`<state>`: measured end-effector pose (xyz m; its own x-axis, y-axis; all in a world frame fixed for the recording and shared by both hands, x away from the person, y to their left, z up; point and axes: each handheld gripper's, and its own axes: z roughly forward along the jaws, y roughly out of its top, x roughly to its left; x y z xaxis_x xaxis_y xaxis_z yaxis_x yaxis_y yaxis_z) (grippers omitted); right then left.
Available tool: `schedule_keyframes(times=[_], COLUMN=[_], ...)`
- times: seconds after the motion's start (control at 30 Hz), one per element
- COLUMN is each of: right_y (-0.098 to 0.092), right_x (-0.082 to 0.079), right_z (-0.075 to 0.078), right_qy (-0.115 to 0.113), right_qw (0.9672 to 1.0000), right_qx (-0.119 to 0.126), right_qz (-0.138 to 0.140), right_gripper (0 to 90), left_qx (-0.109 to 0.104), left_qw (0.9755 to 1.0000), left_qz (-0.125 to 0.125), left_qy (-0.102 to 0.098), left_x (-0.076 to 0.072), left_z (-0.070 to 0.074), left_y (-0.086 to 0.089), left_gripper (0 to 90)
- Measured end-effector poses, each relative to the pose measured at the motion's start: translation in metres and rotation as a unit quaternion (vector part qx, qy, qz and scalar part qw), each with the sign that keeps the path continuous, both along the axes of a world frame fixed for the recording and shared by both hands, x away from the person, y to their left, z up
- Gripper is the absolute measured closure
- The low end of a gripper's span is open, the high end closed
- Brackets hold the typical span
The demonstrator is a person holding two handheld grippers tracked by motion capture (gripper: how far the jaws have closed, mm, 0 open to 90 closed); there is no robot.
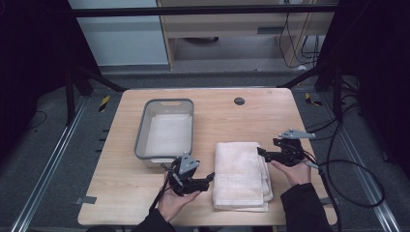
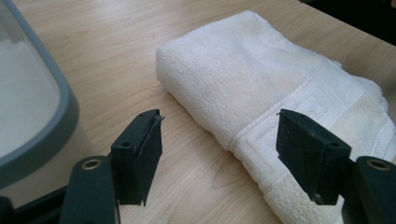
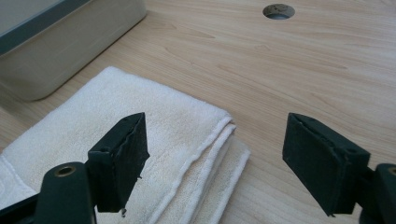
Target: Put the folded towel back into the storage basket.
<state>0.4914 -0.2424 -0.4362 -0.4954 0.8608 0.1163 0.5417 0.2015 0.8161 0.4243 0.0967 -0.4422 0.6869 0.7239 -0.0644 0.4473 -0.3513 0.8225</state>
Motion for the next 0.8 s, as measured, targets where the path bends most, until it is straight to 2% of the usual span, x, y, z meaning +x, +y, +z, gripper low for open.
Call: schedule_keyframes(times=[0.17,0.23,0.3,0.5,0.6,0.8], right_y=[0.000,0.001,0.003,0.010,0.009,0.007], right_x=[0.000,0.002,0.003,0.005,0.007,0.010], right_z=[-0.005,-0.011,-0.014,-0.022,-0.028,-0.037], right_qy=[0.003,0.015,0.019,0.031,0.038,0.050], right_qw=[1.0000,0.9999,0.9998,0.9994,0.9992,0.9987], right_qx=[0.001,0.006,-0.005,-0.010,0.007,0.006], right_qz=[0.002,0.002,0.006,0.010,0.008,0.003], right_gripper=[23.9,25.0,25.6,26.7,26.8,26.8], left_qx=[0.007,0.009,0.013,0.021,0.031,0.039], left_qw=[0.9999,0.9999,0.9998,0.9994,0.9991,0.9985], left_qz=[-0.007,-0.010,-0.013,-0.017,-0.018,-0.020], left_qy=[0.006,0.009,0.012,0.019,0.022,0.031], left_x=[0.000,-0.001,0.000,0.002,0.003,0.007], left_z=[-0.006,-0.008,-0.012,-0.019,-0.024,-0.033], left_y=[-0.007,-0.012,-0.016,-0.023,-0.026,-0.031], left_gripper=[30.8,31.0,31.1,31.1,30.5,30.4])
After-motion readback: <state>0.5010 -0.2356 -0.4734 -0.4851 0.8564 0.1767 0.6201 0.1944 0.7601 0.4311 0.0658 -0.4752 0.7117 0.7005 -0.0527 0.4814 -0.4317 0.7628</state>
